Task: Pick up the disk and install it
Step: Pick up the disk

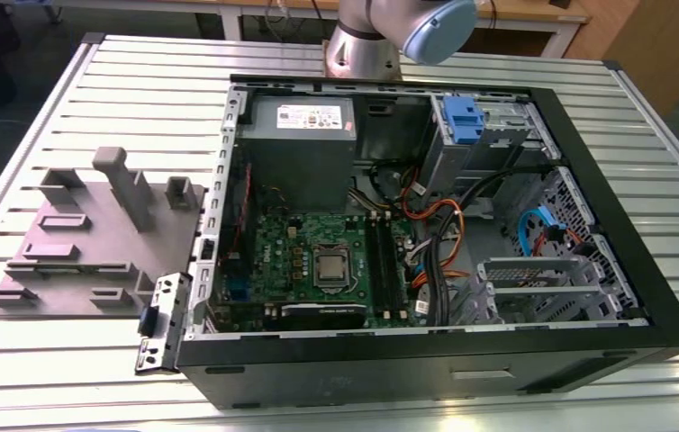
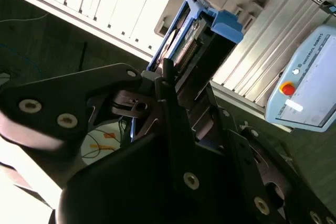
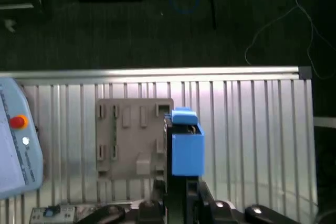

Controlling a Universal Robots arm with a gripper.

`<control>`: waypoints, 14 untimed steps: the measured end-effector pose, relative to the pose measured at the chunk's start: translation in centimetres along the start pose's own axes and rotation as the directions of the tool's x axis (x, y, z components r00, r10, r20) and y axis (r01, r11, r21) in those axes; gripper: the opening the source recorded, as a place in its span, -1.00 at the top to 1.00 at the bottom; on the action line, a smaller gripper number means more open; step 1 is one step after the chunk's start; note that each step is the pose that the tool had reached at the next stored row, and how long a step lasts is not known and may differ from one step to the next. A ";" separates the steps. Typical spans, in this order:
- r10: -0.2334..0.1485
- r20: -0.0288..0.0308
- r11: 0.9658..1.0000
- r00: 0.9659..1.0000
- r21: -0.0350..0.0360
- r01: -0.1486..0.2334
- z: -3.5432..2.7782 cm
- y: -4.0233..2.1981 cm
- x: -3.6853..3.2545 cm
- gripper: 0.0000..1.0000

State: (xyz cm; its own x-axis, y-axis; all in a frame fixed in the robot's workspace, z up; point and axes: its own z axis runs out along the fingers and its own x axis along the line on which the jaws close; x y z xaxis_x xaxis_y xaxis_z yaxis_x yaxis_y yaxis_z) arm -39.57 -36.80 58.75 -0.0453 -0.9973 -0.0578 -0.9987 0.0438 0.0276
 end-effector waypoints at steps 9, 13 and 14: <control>0.000 0.000 1.000 1.000 0.000 0.000 0.35 0.01 0.02 0.30; 0.000 0.000 1.000 1.000 0.000 0.000 0.36 0.00 0.03 0.30; 0.000 0.000 1.000 1.000 0.000 0.000 0.36 0.00 0.02 0.30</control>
State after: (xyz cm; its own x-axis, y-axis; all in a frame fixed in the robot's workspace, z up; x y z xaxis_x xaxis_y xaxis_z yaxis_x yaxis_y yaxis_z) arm -39.58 -36.80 58.39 -0.0453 -0.9973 -0.0576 -0.9987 0.0437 0.0275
